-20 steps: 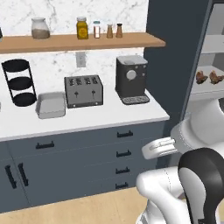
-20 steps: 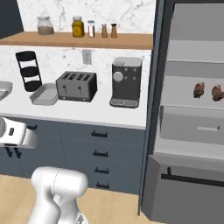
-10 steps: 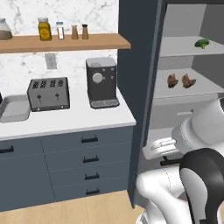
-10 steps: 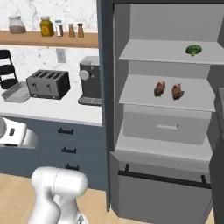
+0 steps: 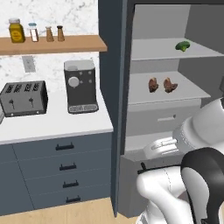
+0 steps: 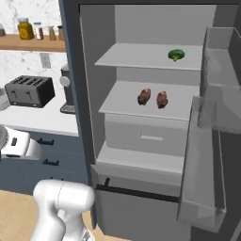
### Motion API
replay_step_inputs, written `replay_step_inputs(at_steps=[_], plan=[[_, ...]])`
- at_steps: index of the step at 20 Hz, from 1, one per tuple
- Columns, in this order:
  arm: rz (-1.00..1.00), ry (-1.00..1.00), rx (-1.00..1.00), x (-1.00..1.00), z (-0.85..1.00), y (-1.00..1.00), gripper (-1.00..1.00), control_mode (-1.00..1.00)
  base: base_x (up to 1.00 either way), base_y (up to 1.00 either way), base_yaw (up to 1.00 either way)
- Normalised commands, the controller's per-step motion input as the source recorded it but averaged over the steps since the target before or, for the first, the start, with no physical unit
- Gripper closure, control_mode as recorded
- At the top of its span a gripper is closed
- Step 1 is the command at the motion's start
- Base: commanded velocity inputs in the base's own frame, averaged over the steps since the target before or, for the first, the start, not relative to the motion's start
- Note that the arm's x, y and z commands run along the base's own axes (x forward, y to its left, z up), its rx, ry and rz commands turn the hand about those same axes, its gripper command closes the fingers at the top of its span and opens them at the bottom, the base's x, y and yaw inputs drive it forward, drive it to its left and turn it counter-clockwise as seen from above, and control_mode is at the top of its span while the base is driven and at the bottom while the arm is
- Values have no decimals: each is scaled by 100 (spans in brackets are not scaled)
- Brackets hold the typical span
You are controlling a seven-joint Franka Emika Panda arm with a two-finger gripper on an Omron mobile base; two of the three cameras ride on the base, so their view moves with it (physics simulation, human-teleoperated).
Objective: Place one broccoli and one steak in each tupperware on the nearby counter, to pack two identical lunches.
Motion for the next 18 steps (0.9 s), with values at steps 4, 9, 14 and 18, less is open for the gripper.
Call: replay_step_inputs(at_steps=[4, 9, 14, 18], plan=[[0, 0, 0, 0, 0, 0, -100, 100, 34, -43, 0], [0, 0, 0, 0, 0, 0, -100, 100, 42, -45, 0], [0, 0, 0, 0, 0, 0, -100, 100, 30, -38, 0], [0, 0, 0, 0, 0, 0, -100, 100, 27, -36, 0]])
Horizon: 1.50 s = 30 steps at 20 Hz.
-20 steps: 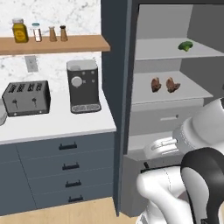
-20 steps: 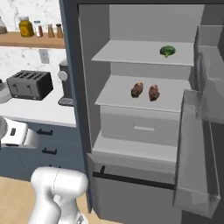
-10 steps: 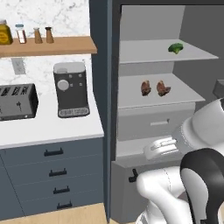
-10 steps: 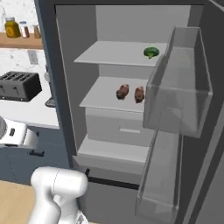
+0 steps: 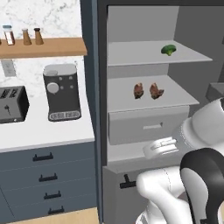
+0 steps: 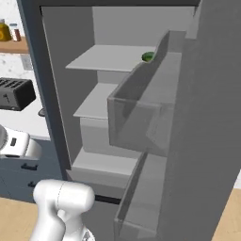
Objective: Place one broccoli and one steak in each tupperware on the nearby counter, to pack two identical lunches.
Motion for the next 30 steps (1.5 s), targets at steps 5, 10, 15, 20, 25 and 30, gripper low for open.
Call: replay_step_inputs(at_steps=[5, 10, 15, 20, 25, 30], plan=[[0, 0, 0, 0, 0, 0, -100, 100, 29, -35, 0], [0, 0, 0, 0, 0, 0, -100, 100, 28, -31, 0], [0, 1, 1, 18, 0, -15, -100, -100, 5, -10, 0], [-5, -17, 0, 19, 13, -36, -100, -100, 0, 0, 0], [-9, -25, 0, 50, 47, -43, -100, -100, 0, 0, 0], [-7, -19, 5, 46, 70, -43, -100, -100, 0, 0, 0]])
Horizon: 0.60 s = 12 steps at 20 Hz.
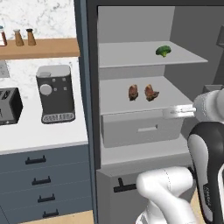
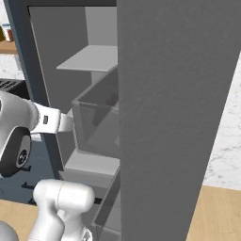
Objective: Place one broccoli and one steak in each tupperware on the nearby counter, to pack two identical lunches.
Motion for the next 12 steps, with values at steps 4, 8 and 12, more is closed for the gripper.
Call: replay_step_inputs(at_steps=[4, 8, 12], plan=[[-8, 0, 16, 5, 78, -27, -100, -100, 0, 0, 0], [-17, 0, 6, -4, 70, -11, -100, -100, 0, 0, 0], [-28, 3, 13, 0, 39, -6, -100, -100, 0, 0, 0]])
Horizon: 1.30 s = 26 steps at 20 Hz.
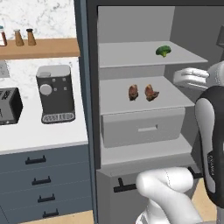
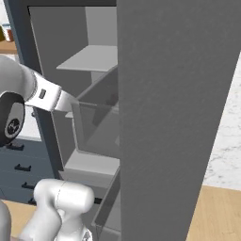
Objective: Place one broccoli and one steak in each tupperware on the nearby counter, to pack two identical lunches.
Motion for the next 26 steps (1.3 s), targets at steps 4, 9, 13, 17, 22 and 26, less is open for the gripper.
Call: replay_step_inputs(at_steps=[4, 9, 13, 17, 22, 26], plan=[[-24, 1, 21, 3, 18, -14, -100, -100, 0, 0, 0], [-2, -3, 26, 46, 1, -24, -100, -100, 0, 0, 0], [0, -13, 8, 81, 6, 0, -100, -100, 0, 0, 0], [0, -24, 0, 82, 0, 0, -100, -100, 0, 0, 0], [0, -13, -1, 58, 15, -19, -100, -100, 0, 0, 0], [0, 0, 0, 46, 9, -43, -100, -100, 0, 0, 0]])
